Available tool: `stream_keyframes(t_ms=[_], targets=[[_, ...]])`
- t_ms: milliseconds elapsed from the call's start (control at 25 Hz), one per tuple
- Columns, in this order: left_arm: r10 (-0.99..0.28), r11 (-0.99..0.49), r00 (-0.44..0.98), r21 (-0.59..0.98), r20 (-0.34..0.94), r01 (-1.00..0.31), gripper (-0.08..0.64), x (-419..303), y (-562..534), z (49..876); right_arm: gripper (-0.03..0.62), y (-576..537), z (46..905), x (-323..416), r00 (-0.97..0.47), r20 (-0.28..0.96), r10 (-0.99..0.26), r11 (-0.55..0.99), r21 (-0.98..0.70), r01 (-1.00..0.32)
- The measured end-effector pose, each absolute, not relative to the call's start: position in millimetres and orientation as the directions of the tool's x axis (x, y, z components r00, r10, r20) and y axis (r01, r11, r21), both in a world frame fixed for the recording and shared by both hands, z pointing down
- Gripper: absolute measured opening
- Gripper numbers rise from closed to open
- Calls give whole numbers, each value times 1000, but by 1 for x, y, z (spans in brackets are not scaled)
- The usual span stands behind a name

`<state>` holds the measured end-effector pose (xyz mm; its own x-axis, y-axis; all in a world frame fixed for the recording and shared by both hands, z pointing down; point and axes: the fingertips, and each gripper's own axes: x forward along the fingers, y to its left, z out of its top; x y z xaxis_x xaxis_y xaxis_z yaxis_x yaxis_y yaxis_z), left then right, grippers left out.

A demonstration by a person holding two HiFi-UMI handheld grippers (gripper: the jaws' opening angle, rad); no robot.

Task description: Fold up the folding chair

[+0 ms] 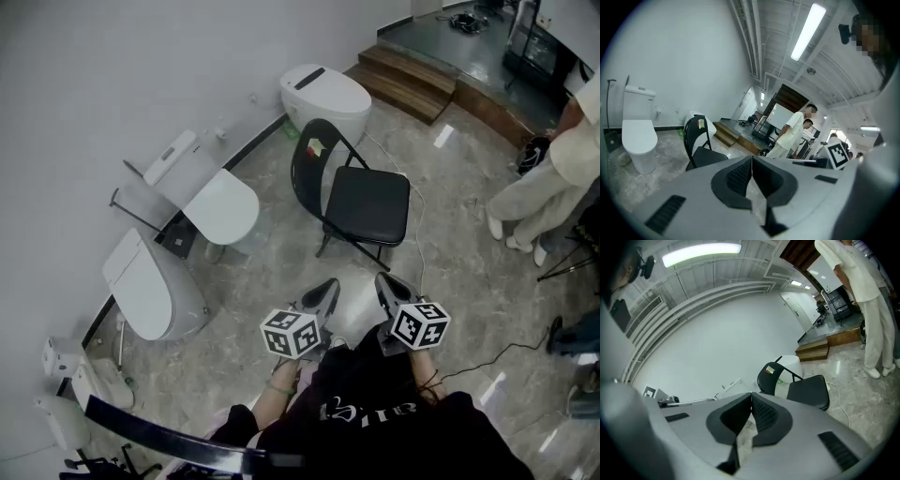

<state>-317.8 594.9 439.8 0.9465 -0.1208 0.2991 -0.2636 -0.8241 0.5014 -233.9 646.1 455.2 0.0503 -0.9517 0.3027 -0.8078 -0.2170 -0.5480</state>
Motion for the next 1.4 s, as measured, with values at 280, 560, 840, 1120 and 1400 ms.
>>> stream_keyframes(t_ms=[280, 560, 840, 1120, 1400], targets=[[-114, -815, 948, 518, 298, -261, 6, -296, 584, 451, 14, 649, 467, -206, 87, 327, -941, -265, -555, -789], [-159, -794, 935, 521, 318, -312, 6, -256, 551, 464, 14, 621, 482, -159, 60, 354, -933, -261, -554, -790], [-239, -750, 914, 535, 327, -388, 6, -202, 471, 466, 14, 542, 478, -80, 2, 344, -939, -205, -556, -805], [-364, -711, 879, 519, 307, -475, 6, -126, 400, 460, 14, 489, 479, 21, -51, 353, -934, -159, -541, -826], [-408, -719, 834, 433, 371, -544, 57, -100, 341, 466, 14, 456, 495, 64, -66, 367, -928, -174, -583, -794]])
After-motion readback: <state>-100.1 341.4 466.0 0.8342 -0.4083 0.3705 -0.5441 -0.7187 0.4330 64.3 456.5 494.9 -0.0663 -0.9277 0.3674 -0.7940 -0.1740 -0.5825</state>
